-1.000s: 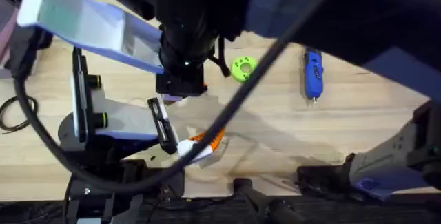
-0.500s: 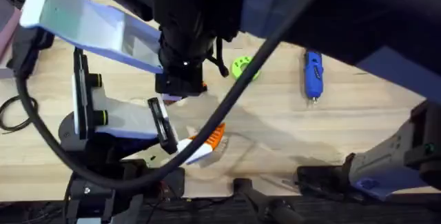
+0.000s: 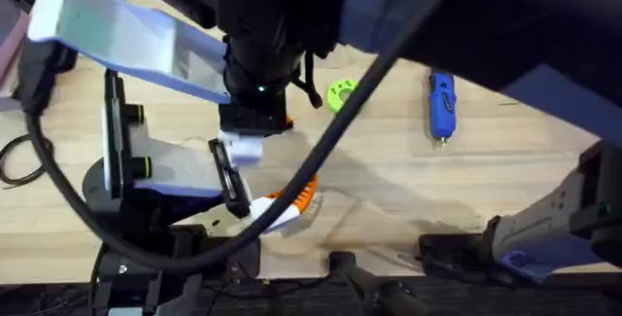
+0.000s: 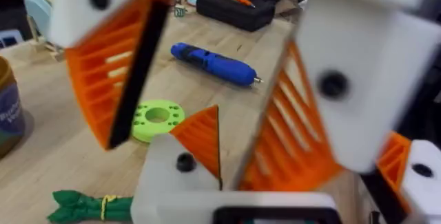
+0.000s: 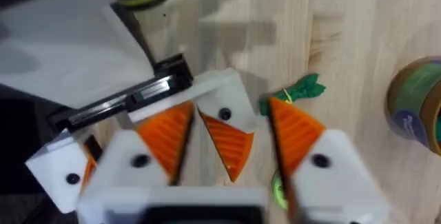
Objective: Pick up the gripper from the table and insert it into the empty holder that is missing its gripper. Then pick up a screw, insert it into the mounting hole, and use the screwdriver to tighten it. Finally, clean up the table by picking up the vegetable and placing it into the bucket.
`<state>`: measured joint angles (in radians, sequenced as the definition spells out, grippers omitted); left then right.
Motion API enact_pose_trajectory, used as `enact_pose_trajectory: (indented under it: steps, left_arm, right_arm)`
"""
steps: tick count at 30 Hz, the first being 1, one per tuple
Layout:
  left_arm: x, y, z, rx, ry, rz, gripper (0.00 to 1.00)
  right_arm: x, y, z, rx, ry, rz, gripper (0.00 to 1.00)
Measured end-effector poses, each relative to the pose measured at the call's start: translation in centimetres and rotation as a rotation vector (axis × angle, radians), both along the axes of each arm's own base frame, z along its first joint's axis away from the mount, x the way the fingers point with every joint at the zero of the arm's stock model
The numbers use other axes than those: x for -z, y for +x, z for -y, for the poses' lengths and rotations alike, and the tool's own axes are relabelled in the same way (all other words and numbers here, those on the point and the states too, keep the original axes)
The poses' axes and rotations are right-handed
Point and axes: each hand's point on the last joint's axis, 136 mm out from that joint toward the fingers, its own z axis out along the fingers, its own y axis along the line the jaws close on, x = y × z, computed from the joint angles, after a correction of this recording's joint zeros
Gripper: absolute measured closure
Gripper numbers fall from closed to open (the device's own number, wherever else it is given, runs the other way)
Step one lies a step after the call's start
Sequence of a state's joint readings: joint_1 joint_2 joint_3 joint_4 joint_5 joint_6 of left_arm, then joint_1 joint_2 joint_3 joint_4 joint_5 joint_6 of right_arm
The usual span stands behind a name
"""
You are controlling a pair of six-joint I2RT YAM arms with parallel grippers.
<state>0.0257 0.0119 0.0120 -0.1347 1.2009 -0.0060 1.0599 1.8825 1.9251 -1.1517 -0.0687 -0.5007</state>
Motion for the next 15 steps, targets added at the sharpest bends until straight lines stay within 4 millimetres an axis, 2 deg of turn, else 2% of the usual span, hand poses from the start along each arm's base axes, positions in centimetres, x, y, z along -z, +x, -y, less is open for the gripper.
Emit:
enact_pose_trajectory:
  steps: [1,2,10,15]
  left_arm:
    - [0.0,0.0,0.0,0.0,0.002,0.005,0.015]
    - [0.0,0.0,0.0,0.001,0.003,0.008,0.015]
    - [0.0,0.0,0.0,0.001,0.007,0.018,0.015]
    - [0.0,0.0,0.0,0.001,0.008,0.021,0.015]
  right_arm:
    - [0.2,0.0,0.1,0.0,-0.006,-0.004,0.173]
    - [0.4,0.0,0.0,-0.001,-0.012,-0.006,0.107]
    - [0.8,0.1,0.1,0.002,-0.02,-0.012,0.085]
    - [-0.5,0.7,0.7,0.037,0.01,-0.005,0.085]
